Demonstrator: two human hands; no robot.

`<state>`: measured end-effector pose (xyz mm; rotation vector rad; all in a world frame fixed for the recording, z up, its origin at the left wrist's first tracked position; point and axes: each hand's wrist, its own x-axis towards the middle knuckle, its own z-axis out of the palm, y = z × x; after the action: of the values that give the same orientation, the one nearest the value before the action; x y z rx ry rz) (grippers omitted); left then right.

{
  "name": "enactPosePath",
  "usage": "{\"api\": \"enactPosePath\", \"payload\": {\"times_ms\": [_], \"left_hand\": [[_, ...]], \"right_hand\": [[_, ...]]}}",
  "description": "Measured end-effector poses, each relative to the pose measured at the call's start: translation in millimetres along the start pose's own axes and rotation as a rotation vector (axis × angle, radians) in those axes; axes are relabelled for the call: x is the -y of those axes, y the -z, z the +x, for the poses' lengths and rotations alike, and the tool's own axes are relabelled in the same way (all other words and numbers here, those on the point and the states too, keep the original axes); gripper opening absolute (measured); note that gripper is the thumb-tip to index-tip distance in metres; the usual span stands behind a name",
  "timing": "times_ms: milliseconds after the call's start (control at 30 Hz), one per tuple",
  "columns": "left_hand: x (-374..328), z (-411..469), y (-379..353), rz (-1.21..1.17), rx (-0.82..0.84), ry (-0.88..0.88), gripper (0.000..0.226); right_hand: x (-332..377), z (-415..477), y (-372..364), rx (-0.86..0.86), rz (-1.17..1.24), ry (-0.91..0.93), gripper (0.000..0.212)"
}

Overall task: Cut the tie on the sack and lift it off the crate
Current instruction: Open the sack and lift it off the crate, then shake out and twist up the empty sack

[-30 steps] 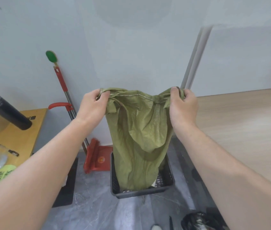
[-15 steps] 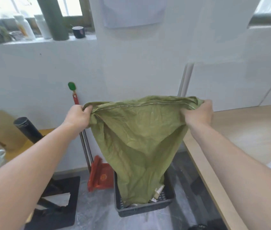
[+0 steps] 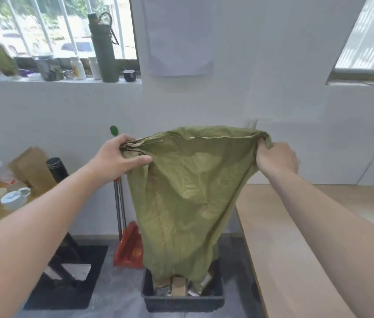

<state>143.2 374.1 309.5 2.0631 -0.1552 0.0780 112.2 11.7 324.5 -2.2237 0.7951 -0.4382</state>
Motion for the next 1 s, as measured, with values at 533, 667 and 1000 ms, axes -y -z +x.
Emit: {"api": "enactPosePath", "payload": {"times_ms": [533,667,1000], "left_hand": [[-76,-29,-26,0.172,-0.195,0.09,0.044],[-97,-38,-48,-0.036,0.027,0.045,0.04],[-152,-52,-34,-0.336,0.309,0.113,0.09]], "right_hand": [[37,-64,43,0.541,0.323,-0.064,0.038],[56,-88,35,0.696,0.402,0.019,0.038],[69,-132,52,0.954,0.101,0.577,0.04]]}}
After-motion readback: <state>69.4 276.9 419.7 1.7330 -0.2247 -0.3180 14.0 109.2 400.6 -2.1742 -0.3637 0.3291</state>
